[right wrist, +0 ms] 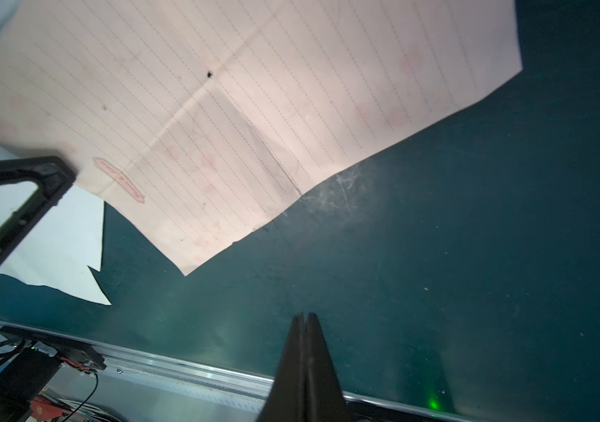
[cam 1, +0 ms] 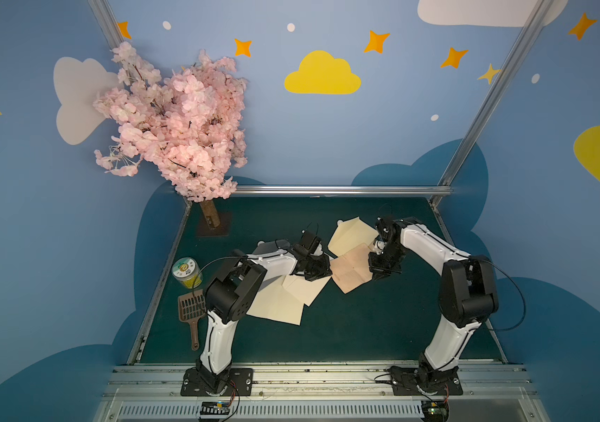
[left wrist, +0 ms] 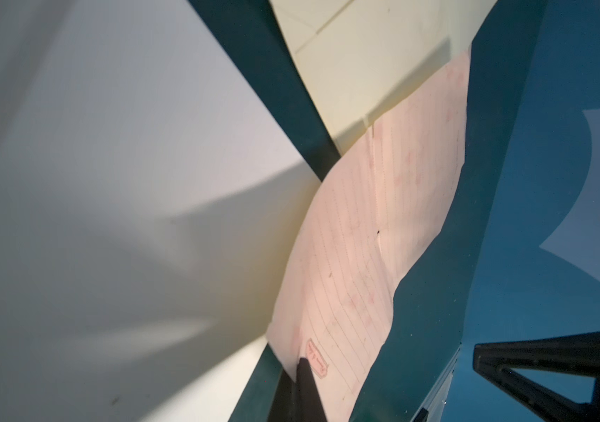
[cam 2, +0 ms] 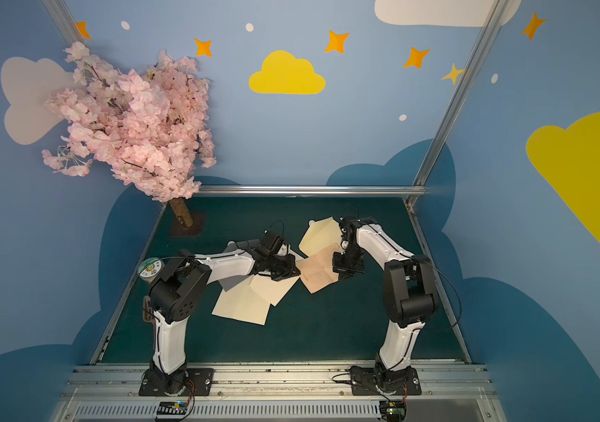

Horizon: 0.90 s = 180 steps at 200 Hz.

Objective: Fold the letter paper in half and place it into the envelope
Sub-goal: Fold the letter paper at the center of the board.

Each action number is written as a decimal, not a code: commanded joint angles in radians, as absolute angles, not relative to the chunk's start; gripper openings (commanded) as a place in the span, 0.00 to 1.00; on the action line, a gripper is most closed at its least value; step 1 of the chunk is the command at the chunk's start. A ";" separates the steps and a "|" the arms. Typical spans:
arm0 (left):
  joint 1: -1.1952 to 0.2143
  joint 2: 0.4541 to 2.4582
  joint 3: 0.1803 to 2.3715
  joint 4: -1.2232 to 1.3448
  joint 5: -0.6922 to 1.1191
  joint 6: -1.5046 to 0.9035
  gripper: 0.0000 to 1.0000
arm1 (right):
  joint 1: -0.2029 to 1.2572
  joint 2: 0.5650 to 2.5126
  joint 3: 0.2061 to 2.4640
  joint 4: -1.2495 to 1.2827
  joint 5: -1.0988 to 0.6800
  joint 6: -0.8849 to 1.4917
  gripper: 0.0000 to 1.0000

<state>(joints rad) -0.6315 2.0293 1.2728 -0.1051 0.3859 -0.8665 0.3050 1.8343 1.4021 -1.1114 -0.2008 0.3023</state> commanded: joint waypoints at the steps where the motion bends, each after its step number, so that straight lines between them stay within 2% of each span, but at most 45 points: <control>1: -0.629 2.012 1.301 -0.213 0.465 -0.739 0.02 | 0.318 1.819 1.420 -1.151 -0.191 0.286 0.00; 70: -0.625 1.891 1.304 -0.522 0.533 -0.497 0.03 | 0.377 1.878 1.382 -1.092 -0.219 0.323 0.00; 143: -0.626 1.879 1.333 -0.542 0.562 -0.509 0.04 | 0.387 1.943 1.253 -0.987 -0.223 0.364 0.00; 162: -0.626 1.885 1.335 -0.491 0.590 -0.551 0.14 | 0.388 1.945 1.230 -0.965 -0.237 0.375 0.00; 180: -0.629 1.895 1.331 -0.424 0.627 -0.607 0.36 | 0.388 1.946 1.217 -0.948 -0.249 0.385 0.00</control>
<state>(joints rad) -0.6285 1.8801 1.3128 -0.4995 0.5632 -0.5438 0.3820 1.9369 1.2488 -0.9985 -0.2256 0.3614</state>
